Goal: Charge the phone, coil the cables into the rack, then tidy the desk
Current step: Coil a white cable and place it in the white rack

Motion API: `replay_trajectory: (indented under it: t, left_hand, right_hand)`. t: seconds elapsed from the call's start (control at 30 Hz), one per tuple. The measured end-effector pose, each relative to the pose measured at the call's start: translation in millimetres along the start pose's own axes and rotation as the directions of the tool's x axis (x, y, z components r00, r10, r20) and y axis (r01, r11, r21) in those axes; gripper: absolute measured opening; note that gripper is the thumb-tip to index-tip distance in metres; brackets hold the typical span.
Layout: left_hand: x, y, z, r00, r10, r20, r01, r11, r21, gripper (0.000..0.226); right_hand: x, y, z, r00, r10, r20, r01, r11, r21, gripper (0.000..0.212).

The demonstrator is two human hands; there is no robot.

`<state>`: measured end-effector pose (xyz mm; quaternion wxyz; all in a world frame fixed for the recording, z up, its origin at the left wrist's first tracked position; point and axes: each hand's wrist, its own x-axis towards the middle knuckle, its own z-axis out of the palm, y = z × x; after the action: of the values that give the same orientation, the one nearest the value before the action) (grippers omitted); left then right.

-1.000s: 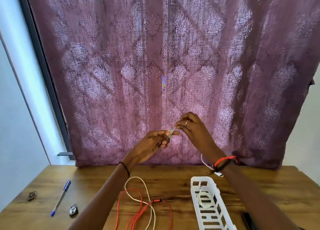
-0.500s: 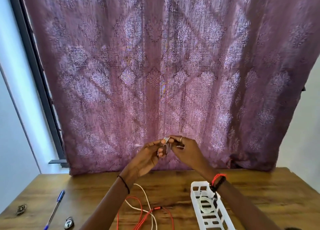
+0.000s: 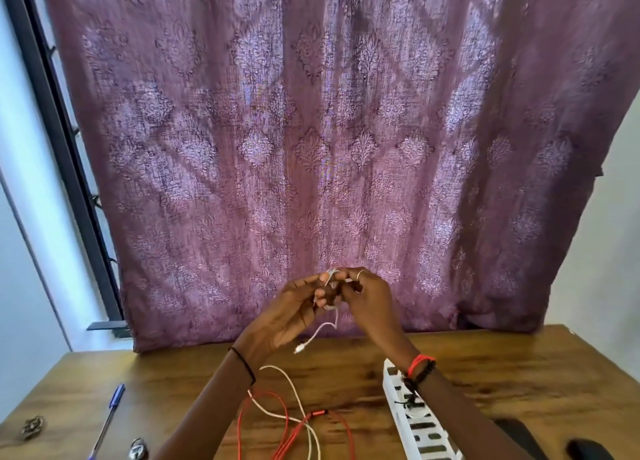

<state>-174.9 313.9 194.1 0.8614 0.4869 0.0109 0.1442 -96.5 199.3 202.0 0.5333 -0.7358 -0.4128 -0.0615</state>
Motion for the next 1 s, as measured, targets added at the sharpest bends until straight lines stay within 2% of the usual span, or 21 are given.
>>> replay_trajectory:
  t: [0.13, 0.23, 0.3, 0.37, 0.47, 0.63, 0.73, 0.8, 0.87, 0.93, 1.0]
  left_hand:
    - [-2.1, 9.7, 4.1, 1.0, -0.001, -0.009, 0.001, 1.0, 0.026, 0.023]
    - [1.2, 14.4, 0.9, 0.999, -0.035, -0.005, 0.035, 0.998, 0.061, 0.021]
    - [2.0, 17.4, -2.1, 0.998, -0.066, 0.018, 0.064, 0.991, 0.117, 0.026]
    - [0.4, 21.6, -2.3, 0.995, -0.092, 0.046, 0.083, 0.983, 0.166, 0.026]
    - [-2.6, 29.4, 2.4, 0.989, -0.118, 0.085, 0.098, 0.972, 0.214, 0.026]
    - [-6.6, 39.2, 5.7, 0.986, -0.138, 0.096, 0.115, 0.97, 0.214, 0.025]
    - [-5.8, 41.6, 8.4, 0.985, -0.134, 0.11, 0.109, 0.972, 0.209, 0.024]
    - [-4.5, 41.0, 12.4, 0.984, -0.129, 0.127, 0.097, 0.969, 0.228, 0.024]
    - [-2.2, 38.5, 15.2, 0.984, -0.121, 0.134, 0.084, 0.963, 0.255, 0.025]
    - [3.3, 34.1, 14.6, 0.987, -0.104, 0.124, 0.067, 0.961, 0.268, 0.026]
    - [8.0, 28.3, 13.9, 0.99, -0.084, 0.112, 0.05, 0.96, 0.277, 0.024]
  right_hand:
    - [3.7, -5.2, -4.3, 0.999, -0.014, 0.03, 0.015, 0.999, -0.032, 0.024]
    - [8.4, -2.4, -7.5, 0.997, 0.029, 0.069, -0.024, 0.997, -0.069, 0.021]
    - [11.4, -1.3, -10.9, 0.989, 0.091, 0.119, -0.091, 0.996, -0.01, 0.017]
    - [11.2, -2.7, -14.7, 0.974, 0.142, 0.177, -0.168, 0.976, 0.141, 0.016]
    - [7.3, -5.9, -20.4, 0.948, 0.207, 0.242, -0.285, 0.889, 0.359, 0.019]
    - [7.6, -1.1, -29.2, 0.908, 0.213, 0.362, -0.394, 0.732, 0.556, 0.036]
    - [8.8, 1.7, -30.6, 0.88, 0.196, 0.432, -0.467, 0.521, 0.714, 0.04]
    - [10.9, 7.9, -30.6, 0.863, 0.168, 0.476, -0.503, 0.355, 0.788, 0.056]
    - [13.8, 13.1, -32.4, 0.854, 0.131, 0.504, -0.52, 0.252, 0.816, 0.07]
    - [16.9, 16.7, -34.9, 0.845, 0.11, 0.523, -0.534, 0.231, 0.814, 0.068]
    - [18.7, 16.5, -35.7, 0.846, 0.141, 0.515, -0.53, 0.326, 0.782, 0.061]
